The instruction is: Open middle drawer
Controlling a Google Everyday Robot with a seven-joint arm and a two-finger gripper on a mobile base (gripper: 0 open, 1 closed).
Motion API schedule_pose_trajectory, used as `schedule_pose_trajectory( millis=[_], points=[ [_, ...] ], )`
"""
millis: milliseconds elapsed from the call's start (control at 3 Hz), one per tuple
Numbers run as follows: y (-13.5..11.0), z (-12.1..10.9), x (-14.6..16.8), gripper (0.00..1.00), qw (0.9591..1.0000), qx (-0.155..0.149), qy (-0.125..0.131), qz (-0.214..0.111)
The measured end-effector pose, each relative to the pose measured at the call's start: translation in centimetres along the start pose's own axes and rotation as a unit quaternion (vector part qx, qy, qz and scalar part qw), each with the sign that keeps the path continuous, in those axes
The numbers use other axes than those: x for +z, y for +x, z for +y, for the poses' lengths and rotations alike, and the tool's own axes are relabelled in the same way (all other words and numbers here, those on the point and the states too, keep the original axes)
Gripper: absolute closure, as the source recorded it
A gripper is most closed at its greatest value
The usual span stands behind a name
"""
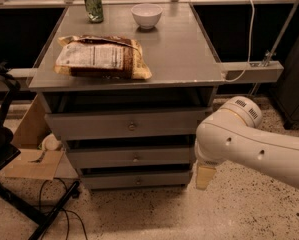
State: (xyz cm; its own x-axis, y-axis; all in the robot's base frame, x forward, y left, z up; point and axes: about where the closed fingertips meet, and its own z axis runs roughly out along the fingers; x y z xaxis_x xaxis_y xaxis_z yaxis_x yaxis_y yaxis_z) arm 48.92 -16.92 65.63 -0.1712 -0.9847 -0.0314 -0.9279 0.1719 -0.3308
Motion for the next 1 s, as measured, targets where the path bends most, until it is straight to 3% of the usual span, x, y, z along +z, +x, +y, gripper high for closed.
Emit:
schedule_pose_trajectory(
  millis=[333,667,1000],
  points=[
    [-0.7,0.4,5.6,0.00,0.9999,-0.009,-0.009,-0.009],
    [-2.0,1.5,14.2,0.00,0.9987,-0.024,-0.040,-0.020],
    [-3.5,0.8,18.8,0.00,0.9975,-0.034,-0.055,-0.026]
  ],
)
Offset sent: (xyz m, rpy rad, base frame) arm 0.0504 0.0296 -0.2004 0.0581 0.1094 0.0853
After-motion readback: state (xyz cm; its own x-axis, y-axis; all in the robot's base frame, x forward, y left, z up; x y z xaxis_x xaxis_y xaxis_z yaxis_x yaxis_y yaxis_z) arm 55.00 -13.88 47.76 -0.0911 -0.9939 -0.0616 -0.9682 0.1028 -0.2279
